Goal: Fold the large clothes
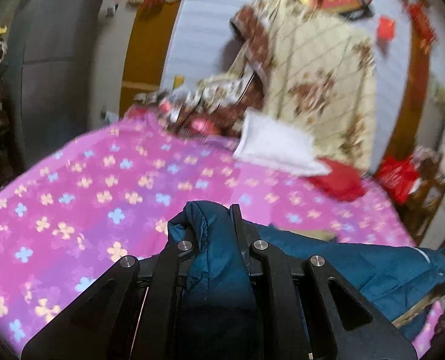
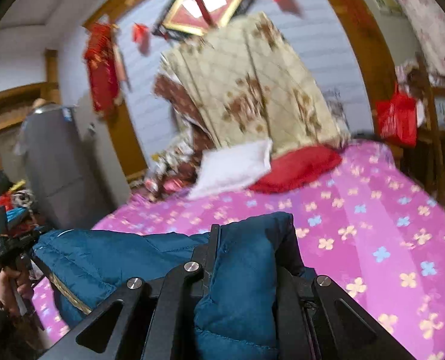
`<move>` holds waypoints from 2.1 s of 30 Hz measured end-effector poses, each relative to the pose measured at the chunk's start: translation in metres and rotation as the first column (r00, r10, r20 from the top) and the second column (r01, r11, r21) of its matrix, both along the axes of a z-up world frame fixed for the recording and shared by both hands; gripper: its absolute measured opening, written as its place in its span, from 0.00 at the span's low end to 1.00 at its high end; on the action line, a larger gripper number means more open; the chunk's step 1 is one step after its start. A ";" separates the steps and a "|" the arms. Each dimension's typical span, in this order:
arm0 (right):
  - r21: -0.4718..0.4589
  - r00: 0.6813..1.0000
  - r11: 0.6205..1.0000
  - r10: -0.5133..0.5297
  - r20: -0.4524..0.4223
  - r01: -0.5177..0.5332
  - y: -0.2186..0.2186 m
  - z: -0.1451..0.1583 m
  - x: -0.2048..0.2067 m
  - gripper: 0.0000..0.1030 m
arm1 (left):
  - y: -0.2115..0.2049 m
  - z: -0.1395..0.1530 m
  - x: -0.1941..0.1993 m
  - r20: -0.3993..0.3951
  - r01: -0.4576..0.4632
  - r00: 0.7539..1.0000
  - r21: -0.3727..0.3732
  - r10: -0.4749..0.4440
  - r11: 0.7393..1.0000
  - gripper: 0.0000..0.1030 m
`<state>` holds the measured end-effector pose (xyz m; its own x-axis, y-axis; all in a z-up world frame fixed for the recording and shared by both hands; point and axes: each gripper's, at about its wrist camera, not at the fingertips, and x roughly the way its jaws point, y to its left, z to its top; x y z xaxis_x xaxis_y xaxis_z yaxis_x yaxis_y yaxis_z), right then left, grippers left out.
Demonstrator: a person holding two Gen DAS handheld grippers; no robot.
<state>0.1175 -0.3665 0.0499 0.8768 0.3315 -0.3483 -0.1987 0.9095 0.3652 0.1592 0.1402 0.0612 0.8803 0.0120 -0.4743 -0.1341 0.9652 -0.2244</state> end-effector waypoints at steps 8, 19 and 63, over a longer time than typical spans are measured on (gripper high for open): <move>0.036 0.957 0.999 -0.007 -0.289 0.018 -0.001 -0.092 0.095 0.09 | -0.010 -0.087 0.075 -0.230 -0.024 0.973 0.047 0.035 0.999 0.11; 0.362 0.914 0.930 0.089 -0.396 0.066 -0.033 -0.087 0.084 0.47 | 0.027 -0.075 0.077 -0.347 0.063 0.928 -0.210 -0.135 0.976 0.45; -0.204 0.836 0.960 0.052 -0.546 -0.193 0.056 -0.137 0.202 0.70 | -0.058 -0.129 0.162 -0.429 0.012 0.890 0.361 0.155 0.932 0.88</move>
<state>0.3193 -0.3108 -0.0875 0.4905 0.2674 -0.8294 -0.1537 0.9634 0.2197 0.3211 0.0822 -0.0676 0.5675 0.3022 -0.7659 -0.2100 0.9526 0.2203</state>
